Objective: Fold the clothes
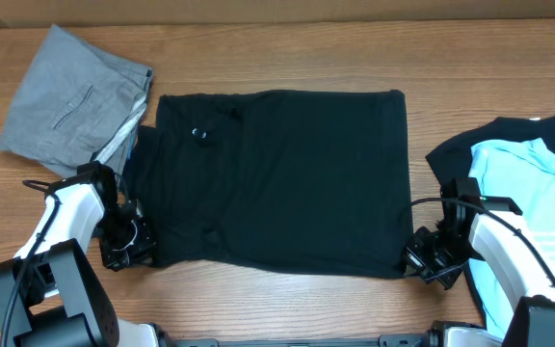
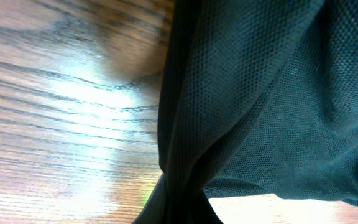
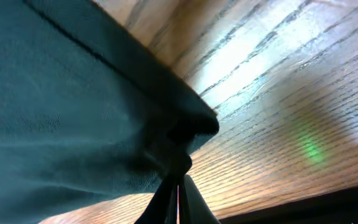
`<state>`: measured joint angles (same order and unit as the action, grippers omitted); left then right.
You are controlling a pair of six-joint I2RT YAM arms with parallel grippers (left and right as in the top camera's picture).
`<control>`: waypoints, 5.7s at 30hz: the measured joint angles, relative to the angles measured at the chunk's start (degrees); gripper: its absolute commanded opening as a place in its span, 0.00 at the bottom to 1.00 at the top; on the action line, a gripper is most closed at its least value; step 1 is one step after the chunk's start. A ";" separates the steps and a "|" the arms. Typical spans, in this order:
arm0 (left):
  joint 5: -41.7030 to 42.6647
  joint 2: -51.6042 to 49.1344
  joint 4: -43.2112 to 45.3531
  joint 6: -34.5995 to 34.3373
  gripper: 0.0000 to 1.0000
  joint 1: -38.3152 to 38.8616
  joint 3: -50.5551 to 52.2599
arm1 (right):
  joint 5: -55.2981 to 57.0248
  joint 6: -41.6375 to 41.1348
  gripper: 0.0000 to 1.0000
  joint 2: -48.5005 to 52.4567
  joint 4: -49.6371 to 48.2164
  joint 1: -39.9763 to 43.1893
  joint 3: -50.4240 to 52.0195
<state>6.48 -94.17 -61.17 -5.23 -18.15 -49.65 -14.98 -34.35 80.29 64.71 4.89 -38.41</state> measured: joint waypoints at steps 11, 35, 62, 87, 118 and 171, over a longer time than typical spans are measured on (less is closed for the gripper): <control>-0.72 0.00 0.00 -0.46 0.04 0.00 0.00 | -0.68 -1.51 0.61 0.00 -4.24 0.00 3.28; -1.03 0.00 -4.26 -0.70 0.04 0.00 -3.48 | -2.01 0.74 0.04 -1.84 -0.22 0.00 -0.90; 5.11 0.00 5.79 -0.37 0.04 0.00 -7.43 | -2.82 5.14 0.04 -6.40 -10.32 0.00 -8.09; 20.50 0.00 26.38 2.47 0.08 0.17 -7.69 | -3.21 2.84 0.04 1.25 -32.98 0.00 -8.11; 17.33 0.00 13.00 8.66 0.55 0.15 -10.36 | -3.02 9.88 0.62 -1.22 -29.44 0.02 -8.74; -0.42 -8.61 0.59 4.42 0.43 5.55 -16.04 | 13.33 7.50 0.66 0.44 -6.71 0.33 -16.98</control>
<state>6.07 -102.78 -60.58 -0.82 -12.60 -65.69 -1.65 -26.85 80.73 58.00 5.21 -55.40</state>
